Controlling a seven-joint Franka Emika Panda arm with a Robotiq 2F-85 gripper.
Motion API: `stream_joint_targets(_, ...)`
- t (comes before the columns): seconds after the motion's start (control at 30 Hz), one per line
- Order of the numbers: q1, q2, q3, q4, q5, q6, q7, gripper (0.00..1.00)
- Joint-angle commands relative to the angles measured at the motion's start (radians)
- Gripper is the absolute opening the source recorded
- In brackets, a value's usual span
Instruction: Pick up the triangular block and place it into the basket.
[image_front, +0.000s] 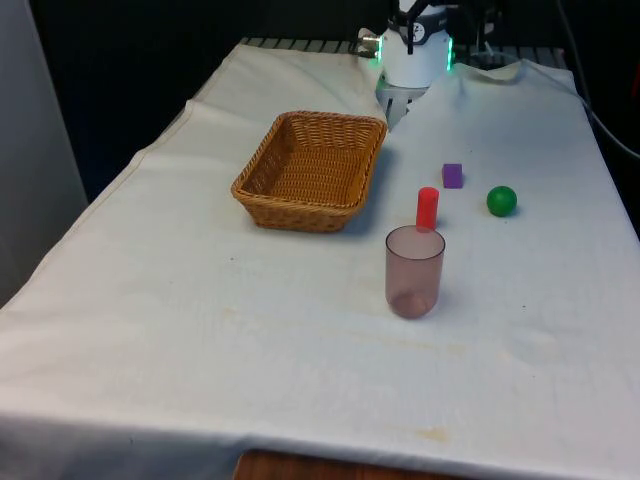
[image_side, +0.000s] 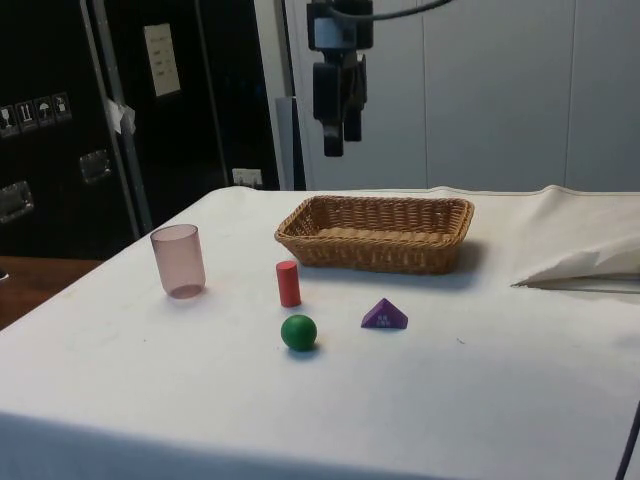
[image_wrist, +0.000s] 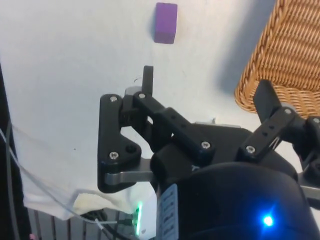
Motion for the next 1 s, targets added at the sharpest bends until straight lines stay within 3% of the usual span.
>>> stream_joint_targets(0.0, -0.004, -0.006, 0.011, -0.021, -0.022, 0.027, 0.027, 1.0)
stream_joint_targets(0.17, -0.004, -0.001, 0.033, -0.064, -0.041, 0.077, 0.065, 1.0)
stream_joint_targets(0.2, 0.0, -0.001, 0.025, -0.054, -0.023, 0.057, 0.044, 1.0)
stream_joint_targets(0.27, -0.004, 0.003, 0.044, -0.085, -0.048, 0.102, 0.084, 1.0)
stream_joint_targets(0.43, -0.005, 0.018, 0.068, -0.124, -0.061, 0.149, 0.124, 1.0)
stream_joint_targets(0.5, 0.0, 0.015, 0.062, -0.119, -0.043, 0.133, 0.103, 1.0)
stream_joint_targets(0.57, -0.006, 0.031, 0.078, -0.138, -0.063, 0.174, 0.14, 1.0)
stream_joint_targets(0.8, -0.004, 0.084, 0.097, -0.165, -0.059, 0.253, 0.186, 1.0)
stream_joint_targets(0.83, 0.0, 0.085, 0.093, -0.161, -0.044, 0.242, 0.167, 1.0)
stream_joint_targets(0.97, -0.004, 0.115, 0.106, -0.176, -0.06, 0.292, 0.21, 1.0)
